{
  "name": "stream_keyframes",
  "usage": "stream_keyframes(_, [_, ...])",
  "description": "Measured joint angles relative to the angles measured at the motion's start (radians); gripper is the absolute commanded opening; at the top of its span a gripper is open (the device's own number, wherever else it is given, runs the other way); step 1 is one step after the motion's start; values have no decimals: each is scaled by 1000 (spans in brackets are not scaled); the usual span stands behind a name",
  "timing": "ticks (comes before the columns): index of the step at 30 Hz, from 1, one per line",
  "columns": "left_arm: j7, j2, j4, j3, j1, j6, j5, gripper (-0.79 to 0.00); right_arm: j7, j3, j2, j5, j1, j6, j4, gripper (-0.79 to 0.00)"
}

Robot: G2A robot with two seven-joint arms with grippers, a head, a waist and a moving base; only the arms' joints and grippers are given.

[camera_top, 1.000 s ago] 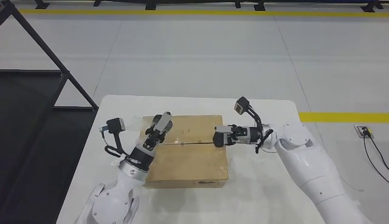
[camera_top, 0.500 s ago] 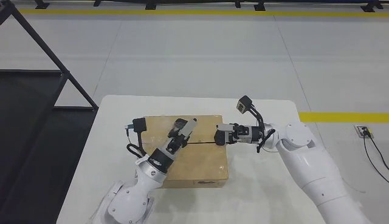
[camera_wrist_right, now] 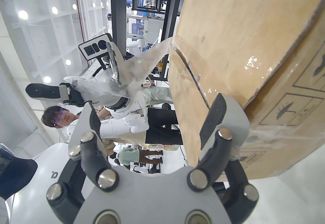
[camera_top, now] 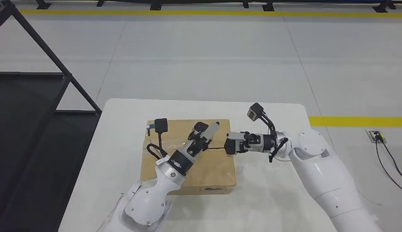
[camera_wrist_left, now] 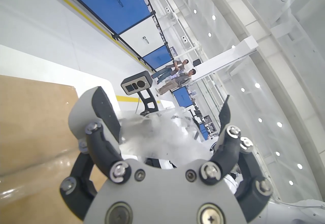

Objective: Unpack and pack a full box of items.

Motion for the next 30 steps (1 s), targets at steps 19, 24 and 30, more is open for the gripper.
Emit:
stream_keyframes(19, [-29, -19, -10, 13, -7, 12, 9, 0, 4, 23, 13, 4, -15, -8, 1, 0])
stream_keyframes(24, [-21, -19, -70, -3, 28, -16, 3, 0, -15, 11, 9, 10, -11, 2, -15, 0])
stream_keyframes(30, [15, 1, -205, -146, 162, -78, 20, 0, -19, 5, 8, 10, -9, 3, -16, 0])
